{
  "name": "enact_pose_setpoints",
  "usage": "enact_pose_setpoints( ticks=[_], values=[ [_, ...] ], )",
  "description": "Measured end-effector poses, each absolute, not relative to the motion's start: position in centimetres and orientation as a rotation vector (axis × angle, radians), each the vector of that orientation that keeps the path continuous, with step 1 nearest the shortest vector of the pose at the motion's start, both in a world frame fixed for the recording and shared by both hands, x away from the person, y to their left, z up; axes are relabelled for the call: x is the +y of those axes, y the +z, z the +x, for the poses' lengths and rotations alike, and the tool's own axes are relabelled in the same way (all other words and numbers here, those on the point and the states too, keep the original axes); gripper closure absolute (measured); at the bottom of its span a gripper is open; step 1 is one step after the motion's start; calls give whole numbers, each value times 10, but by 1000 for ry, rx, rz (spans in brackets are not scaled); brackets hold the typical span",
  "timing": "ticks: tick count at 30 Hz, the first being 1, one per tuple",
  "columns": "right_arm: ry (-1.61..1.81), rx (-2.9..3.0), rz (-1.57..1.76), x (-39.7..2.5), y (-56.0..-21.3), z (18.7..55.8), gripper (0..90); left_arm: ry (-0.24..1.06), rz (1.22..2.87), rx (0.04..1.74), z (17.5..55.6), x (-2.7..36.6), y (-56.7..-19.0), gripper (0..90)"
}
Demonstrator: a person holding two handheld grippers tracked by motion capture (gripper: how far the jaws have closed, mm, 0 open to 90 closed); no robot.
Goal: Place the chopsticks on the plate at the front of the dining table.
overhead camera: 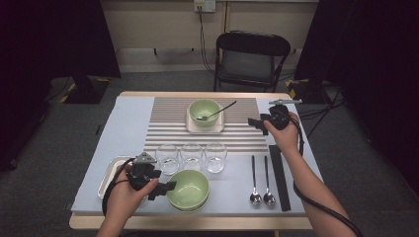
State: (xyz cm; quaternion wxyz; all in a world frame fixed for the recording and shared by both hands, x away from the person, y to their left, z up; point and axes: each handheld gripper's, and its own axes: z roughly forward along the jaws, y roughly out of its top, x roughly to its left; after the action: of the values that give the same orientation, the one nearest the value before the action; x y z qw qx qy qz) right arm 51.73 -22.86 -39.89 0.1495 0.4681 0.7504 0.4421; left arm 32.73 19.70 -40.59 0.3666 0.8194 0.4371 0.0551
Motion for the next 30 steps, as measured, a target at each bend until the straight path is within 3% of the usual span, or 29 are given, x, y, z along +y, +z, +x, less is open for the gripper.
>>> enact_pose_setpoints(
  ticks=[30],
  values=[
    [1255,2153,1372,-260,-409,501,331,142,2111,1119,328,198,-405,261]
  ],
)
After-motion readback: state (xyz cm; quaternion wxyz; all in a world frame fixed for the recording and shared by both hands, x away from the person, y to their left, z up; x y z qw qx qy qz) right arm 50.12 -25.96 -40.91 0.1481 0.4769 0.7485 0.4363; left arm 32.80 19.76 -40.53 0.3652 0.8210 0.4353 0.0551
